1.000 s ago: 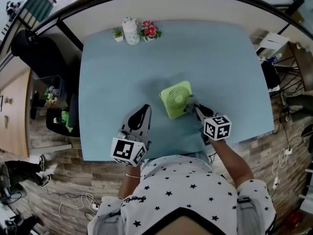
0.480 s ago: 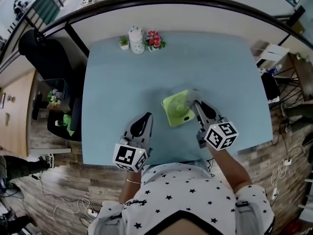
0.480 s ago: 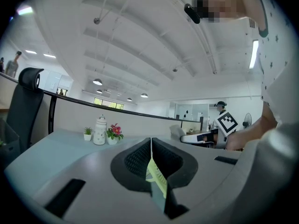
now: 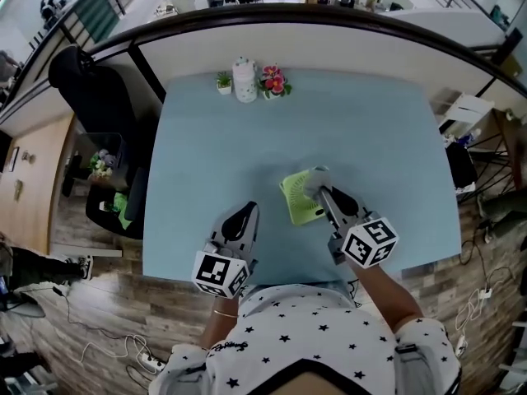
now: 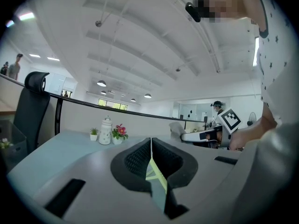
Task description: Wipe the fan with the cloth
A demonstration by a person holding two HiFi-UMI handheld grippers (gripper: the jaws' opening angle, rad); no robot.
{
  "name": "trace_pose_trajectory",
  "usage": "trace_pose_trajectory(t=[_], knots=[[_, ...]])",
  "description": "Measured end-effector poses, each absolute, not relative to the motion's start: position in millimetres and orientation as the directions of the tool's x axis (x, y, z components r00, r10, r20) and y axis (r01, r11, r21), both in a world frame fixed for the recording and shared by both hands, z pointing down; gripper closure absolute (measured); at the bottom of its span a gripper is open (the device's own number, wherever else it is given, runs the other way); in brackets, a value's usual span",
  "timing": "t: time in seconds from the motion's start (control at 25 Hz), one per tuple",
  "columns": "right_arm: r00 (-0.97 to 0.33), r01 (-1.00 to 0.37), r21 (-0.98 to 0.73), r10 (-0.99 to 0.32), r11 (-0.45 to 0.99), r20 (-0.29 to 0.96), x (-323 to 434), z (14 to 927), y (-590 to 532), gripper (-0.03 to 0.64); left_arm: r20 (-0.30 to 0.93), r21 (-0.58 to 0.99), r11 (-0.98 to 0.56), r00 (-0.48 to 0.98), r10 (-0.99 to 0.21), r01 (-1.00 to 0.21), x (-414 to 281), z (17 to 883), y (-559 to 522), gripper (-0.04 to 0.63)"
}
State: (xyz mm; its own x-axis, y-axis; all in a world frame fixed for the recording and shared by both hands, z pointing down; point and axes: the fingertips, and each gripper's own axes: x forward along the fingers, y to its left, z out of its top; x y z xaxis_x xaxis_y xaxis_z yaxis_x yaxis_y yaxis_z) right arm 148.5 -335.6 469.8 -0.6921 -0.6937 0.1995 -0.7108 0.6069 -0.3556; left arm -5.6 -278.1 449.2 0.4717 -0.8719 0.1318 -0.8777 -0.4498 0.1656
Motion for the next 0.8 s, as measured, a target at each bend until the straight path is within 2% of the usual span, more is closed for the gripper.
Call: trace_pose_trajectory(t=[0.44, 0.8], knots=[[-0.735, -0.667, -0.362, -0.654, 0.652, 0.176, 131.8, 458.6, -335.2, 0.591, 0.118, 0.162, -0.445, 0.466, -0.877, -0.881, -6.6, 444.3, -283.4, 0.563], [-0.729, -0.672, -0.382, -0.658, 0.635, 0.189, 136.2, 459.2, -333.6, 0.591, 0.129, 0.177, -0.461, 0.485, -0.865, -0.87, 1.8, 447.9, -286.1, 0.563]])
